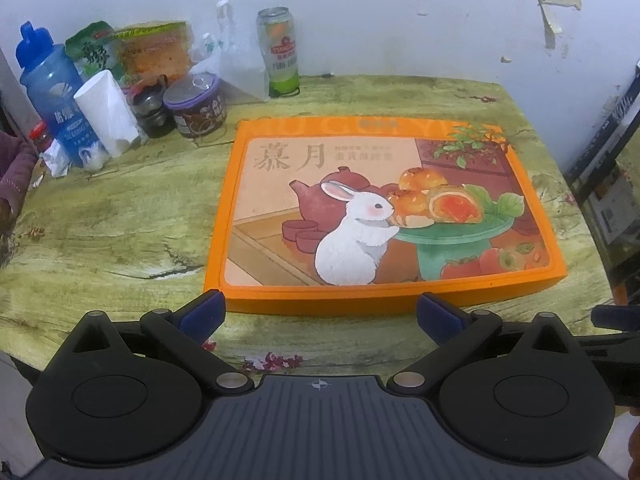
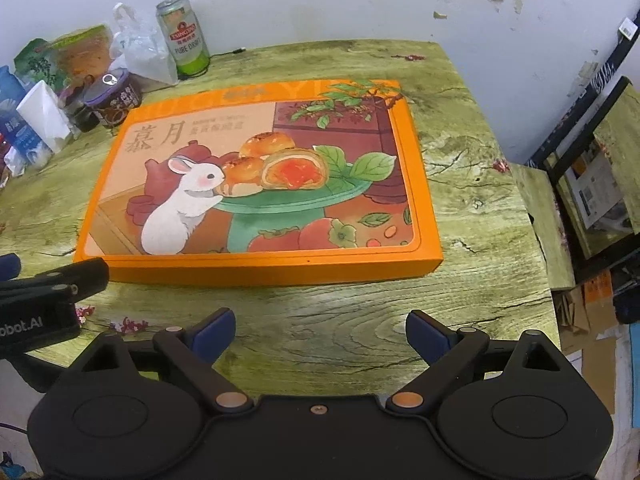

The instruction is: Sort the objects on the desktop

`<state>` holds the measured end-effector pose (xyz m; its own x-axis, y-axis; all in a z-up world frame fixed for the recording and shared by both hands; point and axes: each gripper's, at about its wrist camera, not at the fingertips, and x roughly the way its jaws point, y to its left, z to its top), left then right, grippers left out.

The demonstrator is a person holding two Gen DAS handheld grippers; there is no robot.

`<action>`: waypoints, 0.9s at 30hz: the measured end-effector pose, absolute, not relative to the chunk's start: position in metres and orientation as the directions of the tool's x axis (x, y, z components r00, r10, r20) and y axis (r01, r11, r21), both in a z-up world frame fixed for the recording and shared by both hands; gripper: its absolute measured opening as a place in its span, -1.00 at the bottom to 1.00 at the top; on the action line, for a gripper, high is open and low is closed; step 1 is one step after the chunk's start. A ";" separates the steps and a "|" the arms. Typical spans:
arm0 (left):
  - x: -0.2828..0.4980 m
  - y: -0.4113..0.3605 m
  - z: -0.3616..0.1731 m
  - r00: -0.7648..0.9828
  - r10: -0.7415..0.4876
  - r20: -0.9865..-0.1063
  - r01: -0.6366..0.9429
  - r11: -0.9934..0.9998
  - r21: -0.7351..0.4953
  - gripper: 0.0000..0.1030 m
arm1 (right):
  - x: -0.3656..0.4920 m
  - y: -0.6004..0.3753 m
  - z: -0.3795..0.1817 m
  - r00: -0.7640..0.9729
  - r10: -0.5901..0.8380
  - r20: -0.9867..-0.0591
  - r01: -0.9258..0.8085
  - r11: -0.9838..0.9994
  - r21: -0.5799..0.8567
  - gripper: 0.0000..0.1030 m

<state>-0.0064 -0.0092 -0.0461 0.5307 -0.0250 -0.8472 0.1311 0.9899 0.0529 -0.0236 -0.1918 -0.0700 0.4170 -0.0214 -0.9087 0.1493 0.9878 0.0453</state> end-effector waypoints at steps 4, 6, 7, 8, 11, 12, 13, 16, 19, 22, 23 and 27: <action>-0.006 -0.011 -0.044 0.539 -0.024 -0.842 0.132 0.990 0.056 0.99 | -0.023 -0.191 -0.070 0.414 -0.026 -0.910 0.149 0.988 0.039 0.79; -0.005 -0.010 -0.044 0.540 -0.026 -0.842 0.131 0.990 0.053 0.99 | -0.023 -0.190 -0.070 0.413 -0.028 -0.910 0.147 0.988 0.037 0.79; -0.004 -0.009 -0.044 0.539 -0.028 -0.842 0.130 0.990 0.050 0.99 | -0.023 -0.190 -0.070 0.413 -0.029 -0.910 0.146 0.989 0.035 0.79; -0.004 -0.008 -0.044 0.539 -0.029 -0.842 0.129 0.990 0.049 0.99 | -0.023 -0.189 -0.070 0.412 -0.029 -0.911 0.146 0.989 0.034 0.79; -0.003 -0.006 -0.045 0.537 -0.029 -0.843 0.124 0.991 0.045 0.99 | -0.023 -0.188 -0.070 0.411 -0.032 -0.911 0.143 0.989 0.030 0.79; -0.002 -0.006 -0.045 0.537 -0.028 -0.843 0.123 0.991 0.045 0.99 | -0.023 -0.187 -0.070 0.410 -0.032 -0.911 0.142 0.989 0.029 0.79; -0.002 -0.005 -0.045 0.538 -0.028 -0.842 0.121 0.992 0.044 0.99 | -0.023 -0.187 -0.070 0.410 -0.033 -0.912 0.142 0.990 0.028 0.79; -0.002 -0.003 -0.044 0.540 -0.029 -0.841 0.117 0.992 0.041 0.99 | -0.023 -0.185 -0.071 0.409 -0.036 -0.912 0.139 0.990 0.024 0.79; -0.002 -0.001 -0.044 0.540 -0.030 -0.841 0.112 0.993 0.036 0.99 | -0.023 -0.184 -0.071 0.407 -0.038 -0.913 0.137 0.990 0.020 0.79; -0.002 0.001 -0.044 0.540 -0.033 -0.841 0.108 0.994 0.031 0.99 | -0.023 -0.182 -0.071 0.406 -0.037 -0.913 0.130 0.991 0.018 0.79; -0.002 0.002 -0.044 0.539 -0.034 -0.841 0.107 0.994 0.028 0.99 | -0.023 -0.181 -0.071 0.406 -0.037 -0.913 0.128 0.992 0.017 0.79; -0.003 0.006 -0.045 0.538 -0.039 -0.842 0.103 0.994 0.019 0.99 | -0.024 -0.178 -0.072 0.403 -0.036 -0.914 0.121 0.992 0.015 0.79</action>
